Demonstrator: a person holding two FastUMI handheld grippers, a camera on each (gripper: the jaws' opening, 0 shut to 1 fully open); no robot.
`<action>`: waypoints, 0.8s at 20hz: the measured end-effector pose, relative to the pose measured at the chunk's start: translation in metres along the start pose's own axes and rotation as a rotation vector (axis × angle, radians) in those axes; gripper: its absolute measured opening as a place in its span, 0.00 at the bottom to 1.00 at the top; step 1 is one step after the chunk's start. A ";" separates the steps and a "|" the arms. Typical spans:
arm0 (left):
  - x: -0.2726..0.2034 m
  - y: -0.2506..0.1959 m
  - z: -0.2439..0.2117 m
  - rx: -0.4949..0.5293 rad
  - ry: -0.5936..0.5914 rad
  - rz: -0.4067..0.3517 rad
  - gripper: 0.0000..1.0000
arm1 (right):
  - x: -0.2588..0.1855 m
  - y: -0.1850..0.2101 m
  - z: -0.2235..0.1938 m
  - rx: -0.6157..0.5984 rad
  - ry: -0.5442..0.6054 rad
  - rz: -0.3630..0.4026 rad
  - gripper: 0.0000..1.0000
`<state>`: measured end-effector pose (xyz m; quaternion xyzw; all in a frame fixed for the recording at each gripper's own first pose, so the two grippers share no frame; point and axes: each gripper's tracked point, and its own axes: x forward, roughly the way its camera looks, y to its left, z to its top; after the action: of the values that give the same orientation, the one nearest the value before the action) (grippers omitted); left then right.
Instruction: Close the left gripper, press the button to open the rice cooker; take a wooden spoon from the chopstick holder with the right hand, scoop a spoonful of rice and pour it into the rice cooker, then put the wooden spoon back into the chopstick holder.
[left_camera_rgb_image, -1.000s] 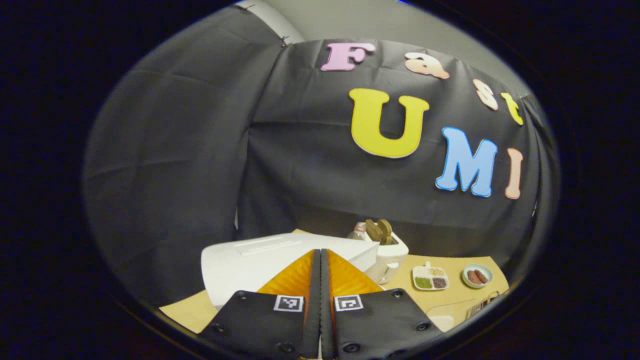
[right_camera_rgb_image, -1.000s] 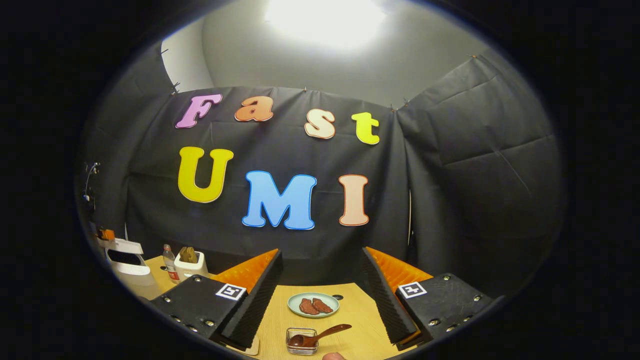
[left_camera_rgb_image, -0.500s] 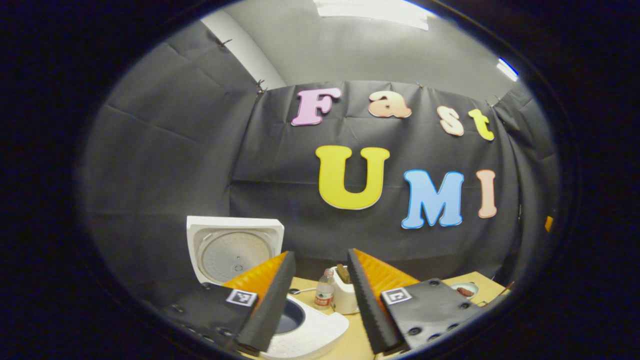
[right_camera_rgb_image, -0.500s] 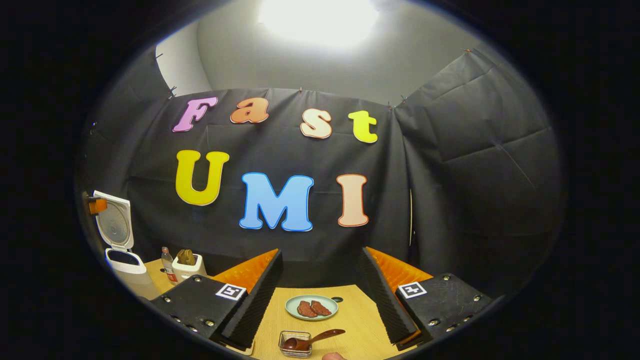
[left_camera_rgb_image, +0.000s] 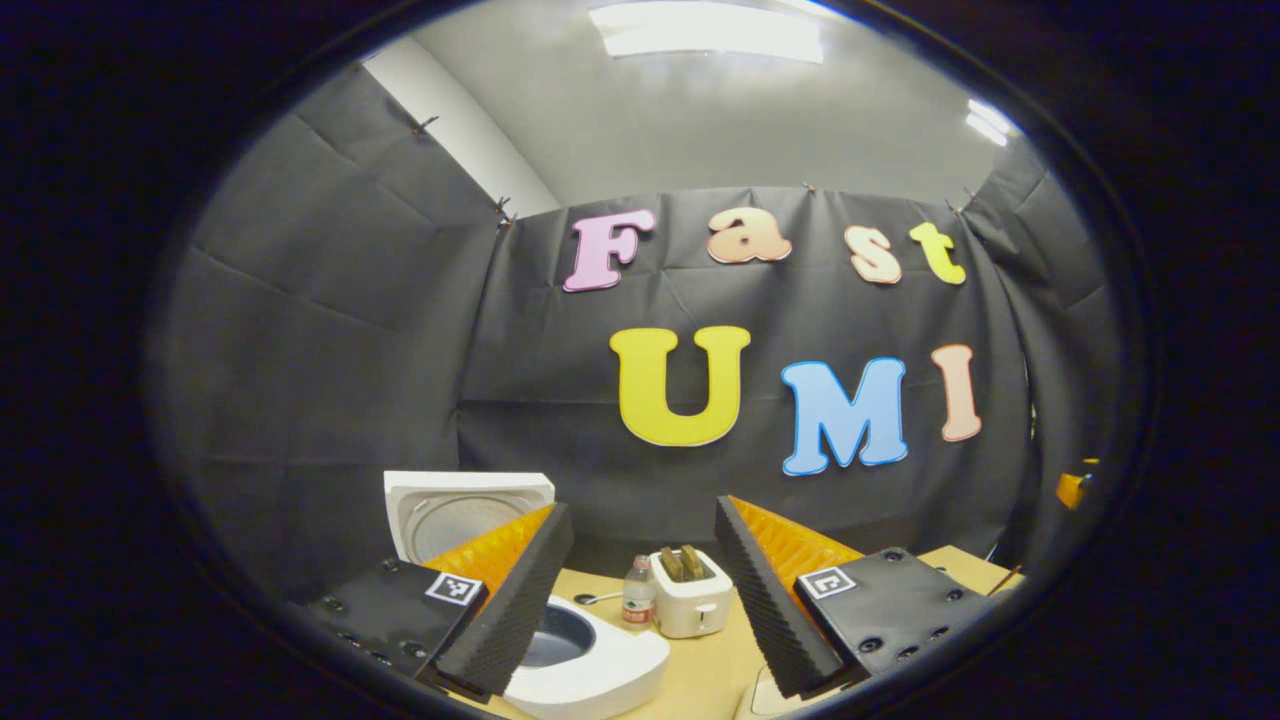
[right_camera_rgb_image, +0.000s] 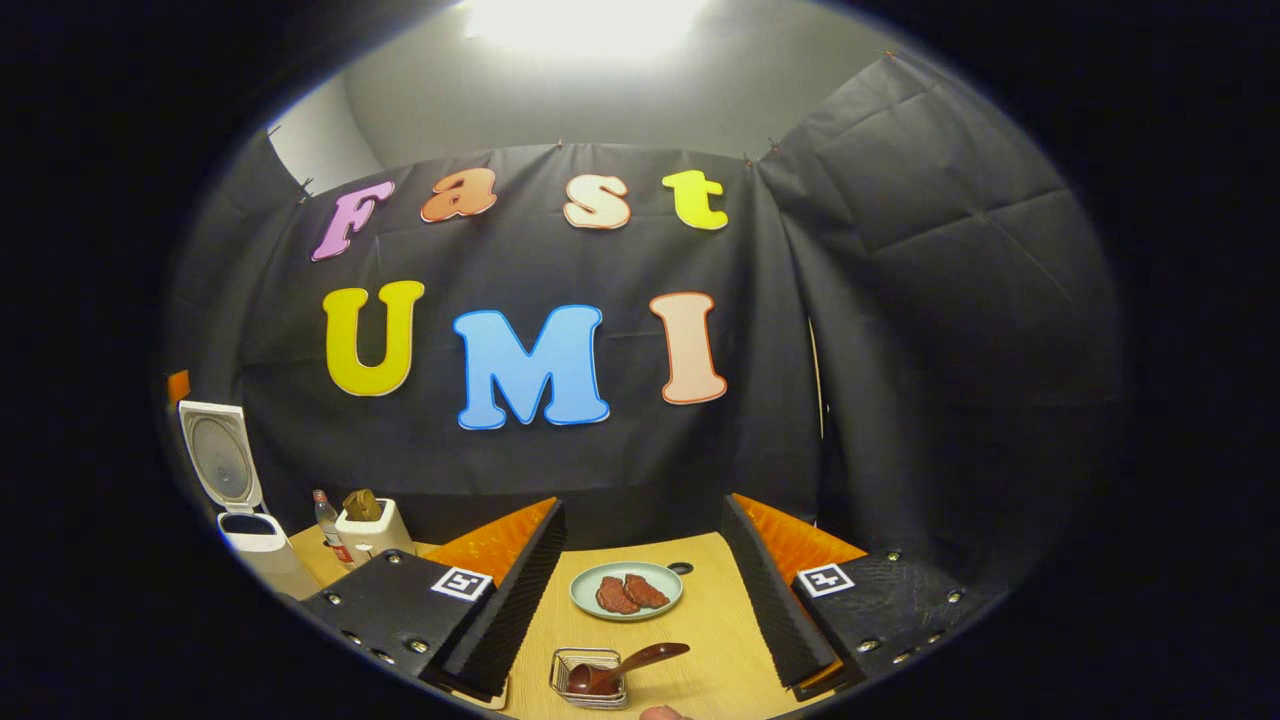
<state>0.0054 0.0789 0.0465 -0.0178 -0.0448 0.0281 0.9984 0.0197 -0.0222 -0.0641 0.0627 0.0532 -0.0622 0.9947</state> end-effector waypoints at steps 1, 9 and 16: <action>-0.003 -0.001 -0.001 0.005 0.003 0.000 0.99 | 0.005 -0.004 -0.011 0.015 0.025 -0.003 0.96; -0.019 -0.020 0.003 0.068 0.015 -0.018 0.99 | 0.027 -0.022 -0.099 0.170 0.237 -0.016 0.96; -0.027 -0.019 -0.011 0.070 0.059 -0.012 0.99 | 0.028 -0.010 -0.172 0.246 0.432 0.014 0.96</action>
<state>-0.0194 0.0578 0.0337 0.0165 -0.0144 0.0230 0.9995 0.0287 -0.0128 -0.2378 0.1957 0.2564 -0.0464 0.9454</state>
